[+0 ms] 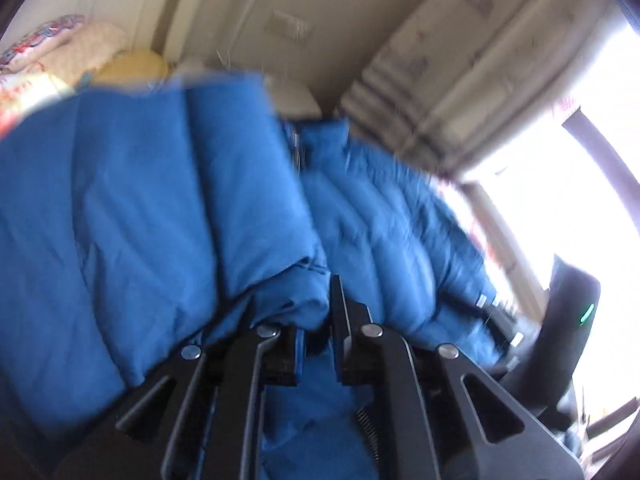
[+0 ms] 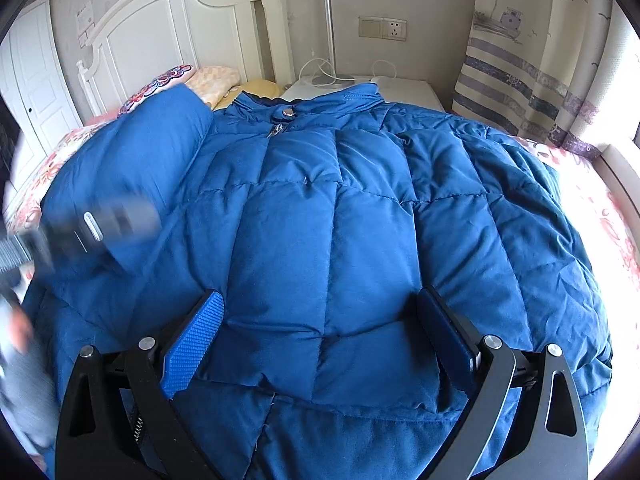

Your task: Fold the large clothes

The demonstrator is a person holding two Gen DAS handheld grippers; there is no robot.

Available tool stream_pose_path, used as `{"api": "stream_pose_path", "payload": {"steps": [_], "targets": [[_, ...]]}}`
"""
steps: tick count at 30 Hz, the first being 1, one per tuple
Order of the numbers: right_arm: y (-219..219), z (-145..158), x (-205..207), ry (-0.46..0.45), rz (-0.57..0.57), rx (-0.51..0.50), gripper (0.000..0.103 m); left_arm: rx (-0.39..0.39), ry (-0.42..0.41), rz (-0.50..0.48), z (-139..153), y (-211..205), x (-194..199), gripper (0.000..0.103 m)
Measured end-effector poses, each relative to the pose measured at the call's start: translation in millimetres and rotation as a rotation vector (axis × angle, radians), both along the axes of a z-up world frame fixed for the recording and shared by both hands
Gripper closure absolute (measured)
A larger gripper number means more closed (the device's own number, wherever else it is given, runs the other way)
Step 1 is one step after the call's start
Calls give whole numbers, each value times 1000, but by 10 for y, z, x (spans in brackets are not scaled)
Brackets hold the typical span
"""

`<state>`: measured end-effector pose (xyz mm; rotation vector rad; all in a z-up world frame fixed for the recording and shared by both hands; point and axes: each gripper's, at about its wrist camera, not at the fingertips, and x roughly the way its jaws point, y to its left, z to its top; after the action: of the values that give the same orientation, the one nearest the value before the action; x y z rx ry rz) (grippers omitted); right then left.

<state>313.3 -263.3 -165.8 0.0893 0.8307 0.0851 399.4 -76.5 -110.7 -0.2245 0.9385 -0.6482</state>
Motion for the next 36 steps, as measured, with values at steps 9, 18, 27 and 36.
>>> {"api": "stream_pose_path", "payload": {"steps": [9,18,27,36], "targets": [[-20,-6,12,0,1,18,10,-81,-360,150,964,883,-721,5],[-14,-6,9,1,-1,13,10,38,2,534,284,1787,-357,58],[-25,40,-47,-32,-14,0,14,253,-33,512,-85,1477,-292,50],[692,515,-643,-359,224,-155,17,44,-161,662,91,1887,-594,48]]}}
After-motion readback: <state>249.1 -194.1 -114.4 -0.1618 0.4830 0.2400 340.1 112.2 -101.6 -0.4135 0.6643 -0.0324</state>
